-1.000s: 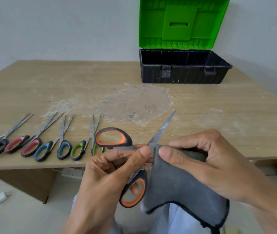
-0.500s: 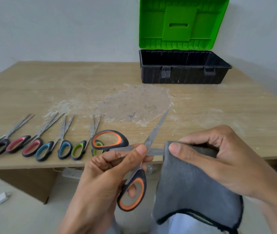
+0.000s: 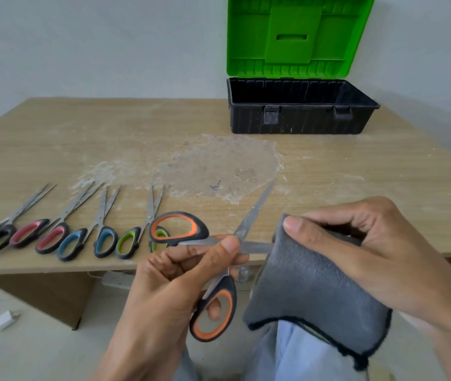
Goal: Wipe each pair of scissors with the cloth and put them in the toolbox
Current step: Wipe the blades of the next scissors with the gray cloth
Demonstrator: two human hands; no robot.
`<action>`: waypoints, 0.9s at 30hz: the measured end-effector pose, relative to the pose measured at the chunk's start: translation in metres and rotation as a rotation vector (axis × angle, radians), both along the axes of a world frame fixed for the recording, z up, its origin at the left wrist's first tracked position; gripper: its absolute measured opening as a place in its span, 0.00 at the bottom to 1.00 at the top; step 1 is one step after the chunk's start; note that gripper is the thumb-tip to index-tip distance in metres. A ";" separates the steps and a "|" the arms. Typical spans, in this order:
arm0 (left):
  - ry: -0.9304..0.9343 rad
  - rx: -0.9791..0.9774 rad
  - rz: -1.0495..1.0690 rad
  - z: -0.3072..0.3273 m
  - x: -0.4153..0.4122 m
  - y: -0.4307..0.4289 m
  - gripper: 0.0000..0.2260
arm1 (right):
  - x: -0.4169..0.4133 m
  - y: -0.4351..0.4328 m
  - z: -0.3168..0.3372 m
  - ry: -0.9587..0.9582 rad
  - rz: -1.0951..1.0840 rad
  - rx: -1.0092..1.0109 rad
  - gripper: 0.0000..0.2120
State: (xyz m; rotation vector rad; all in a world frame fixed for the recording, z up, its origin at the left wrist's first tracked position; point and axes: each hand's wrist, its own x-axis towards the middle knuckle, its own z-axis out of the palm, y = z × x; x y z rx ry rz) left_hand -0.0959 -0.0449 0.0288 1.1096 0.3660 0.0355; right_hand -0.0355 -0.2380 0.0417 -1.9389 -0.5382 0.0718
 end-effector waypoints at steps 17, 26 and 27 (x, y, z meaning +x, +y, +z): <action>-0.016 0.027 -0.006 -0.002 0.001 -0.002 0.07 | 0.002 -0.003 -0.007 0.230 0.093 -0.113 0.28; -0.083 0.107 -0.045 -0.007 0.001 0.000 0.09 | 0.004 -0.007 -0.007 0.225 0.062 -0.113 0.32; -0.096 0.100 -0.053 -0.007 0.000 -0.003 0.10 | 0.003 -0.003 -0.007 0.208 0.079 -0.115 0.31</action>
